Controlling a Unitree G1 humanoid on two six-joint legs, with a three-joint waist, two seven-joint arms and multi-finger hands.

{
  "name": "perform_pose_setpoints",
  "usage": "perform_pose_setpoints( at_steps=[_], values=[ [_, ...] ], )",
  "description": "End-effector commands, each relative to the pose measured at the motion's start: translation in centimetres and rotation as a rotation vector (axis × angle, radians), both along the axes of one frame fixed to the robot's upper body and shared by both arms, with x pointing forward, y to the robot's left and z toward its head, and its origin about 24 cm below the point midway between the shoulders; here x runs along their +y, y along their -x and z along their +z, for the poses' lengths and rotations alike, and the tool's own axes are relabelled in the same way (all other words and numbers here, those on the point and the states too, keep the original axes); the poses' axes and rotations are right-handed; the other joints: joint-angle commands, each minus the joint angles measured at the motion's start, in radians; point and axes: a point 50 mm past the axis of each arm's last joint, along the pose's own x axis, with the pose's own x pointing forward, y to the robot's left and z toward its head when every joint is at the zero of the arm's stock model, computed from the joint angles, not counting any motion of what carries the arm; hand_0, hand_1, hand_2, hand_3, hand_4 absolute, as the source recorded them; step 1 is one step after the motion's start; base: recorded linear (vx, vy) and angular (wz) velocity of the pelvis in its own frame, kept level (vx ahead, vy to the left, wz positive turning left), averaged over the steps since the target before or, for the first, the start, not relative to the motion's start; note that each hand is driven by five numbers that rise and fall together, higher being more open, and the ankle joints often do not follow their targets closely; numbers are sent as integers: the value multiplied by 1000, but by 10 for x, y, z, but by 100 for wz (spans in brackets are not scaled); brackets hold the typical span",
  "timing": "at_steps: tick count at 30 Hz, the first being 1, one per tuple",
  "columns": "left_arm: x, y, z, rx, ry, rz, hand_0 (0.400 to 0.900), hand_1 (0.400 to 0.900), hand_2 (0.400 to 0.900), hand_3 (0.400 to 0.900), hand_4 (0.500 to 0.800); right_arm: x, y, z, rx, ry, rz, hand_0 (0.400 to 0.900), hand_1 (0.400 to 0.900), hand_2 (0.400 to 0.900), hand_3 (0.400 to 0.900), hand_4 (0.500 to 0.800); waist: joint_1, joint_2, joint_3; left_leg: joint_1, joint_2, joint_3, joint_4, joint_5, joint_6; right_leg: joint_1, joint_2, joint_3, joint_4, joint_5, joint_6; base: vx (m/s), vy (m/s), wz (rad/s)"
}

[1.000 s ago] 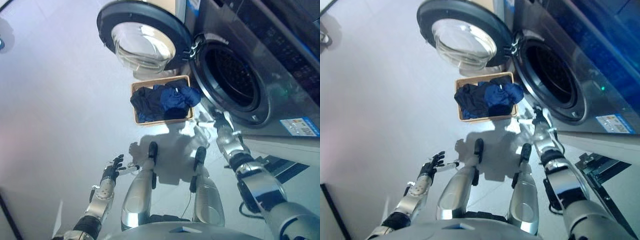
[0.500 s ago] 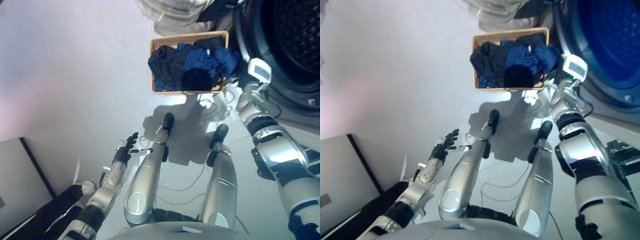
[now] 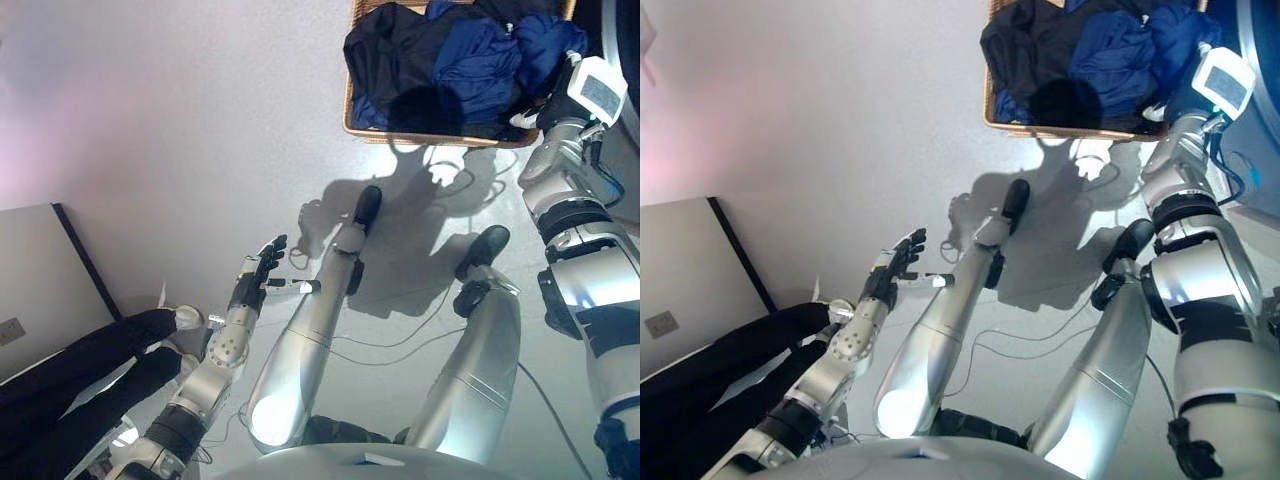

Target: Put the clothes in the basket into the washing machine.

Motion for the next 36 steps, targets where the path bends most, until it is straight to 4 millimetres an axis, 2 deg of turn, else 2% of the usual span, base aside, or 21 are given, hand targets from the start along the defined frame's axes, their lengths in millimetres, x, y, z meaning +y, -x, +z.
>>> perform_pose_setpoints(
  at_steps=[1,4,11,12,18,25,31,32,33,35,36],
  values=[
    [5,17,-14,52,-28,17,900,900,900,900,800,-24,14,48,-152,87,-63,900,900,900,900,800,0,153,-13,-47,-28,26,151,-173,39,-20,18,7,93,-38,12,-5,48,32],
    [4,17,-11,38,-22,11,900,900,900,900,800,-32,20,57,-165,151,-105,900,900,900,900,800,-1,169,-13,-99,-45,28,211,-190,46,-73,-7,28,164,-60,7,-3,57,22],
    [1,16,-5,6,-30,-5,900,900,900,900,800,-40,30,75,-217,261,-205,900,900,900,900,800,5,178,-13,-138,-55,37,251,-200,51,-118,-19,49,203,-77,1,1,27,2],
    [0,14,-2,-9,-28,-6,900,900,900,900,800,-45,35,85,-254,290,-254,900,900,900,900,800,8,183,-13,-145,-61,35,258,-198,51,-124,-26,58,215,-82,0,-14,23,11],
    [2,8,8,-58,-41,-19,900,900,900,900,800,-44,42,104,-292,418,-323,900,900,900,900,800,16,202,-14,-163,-77,38,281,-195,51,-151,-41,79,247,-92,-5,-24,18,9],
    [2,4,13,-79,-38,-20,900,900,900,900,800,-39,41,104,-288,504,-356,900,900,900,900,800,20,191,-30,-172,-80,35,280,-191,51,-163,-45,77,248,-94,-5,-7,5,3],
    [4,2,18,-97,-41,-26,900,900,900,900,800,-37,36,99,-241,489,-329,900,900,900,900,800,31,185,-43,-173,-81,30,264,-186,50,-168,-48,75,240,-93,-2,1,-1,2],
    [4,1,21,-107,-25,-22,900,900,900,900,800,-34,30,90,-233,383,-278,900,900,900,900,800,34,188,-49,-173,-82,28,257,-185,50,-168,-49,76,238,-95,0,8,-1,3],
    [4,1,21,-107,-26,-22,900,900,900,900,800,-34,30,90,-233,382,-277,900,900,900,900,800,34,187,-50,-174,-82,28,257,-185,50,-169,-49,76,238,-95,0,20,1,6],
    [2,1,18,-91,-12,-19,900,900,900,900,800,-26,23,81,-258,220,-202,900,900,900,900,800,42,193,-60,-177,-85,28,252,-183,50,-173,-51,78,237,-97,3,23,-1,5],
    [3,2,17,-85,-17,-16,900,900,900,900,800,-23,21,81,-248,237,-187,900,900,900,900,800,47,193,-65,-176,-85,29,249,-182,50,-174,-54,78,237,-98,4,22,-8,6]
  ],
)
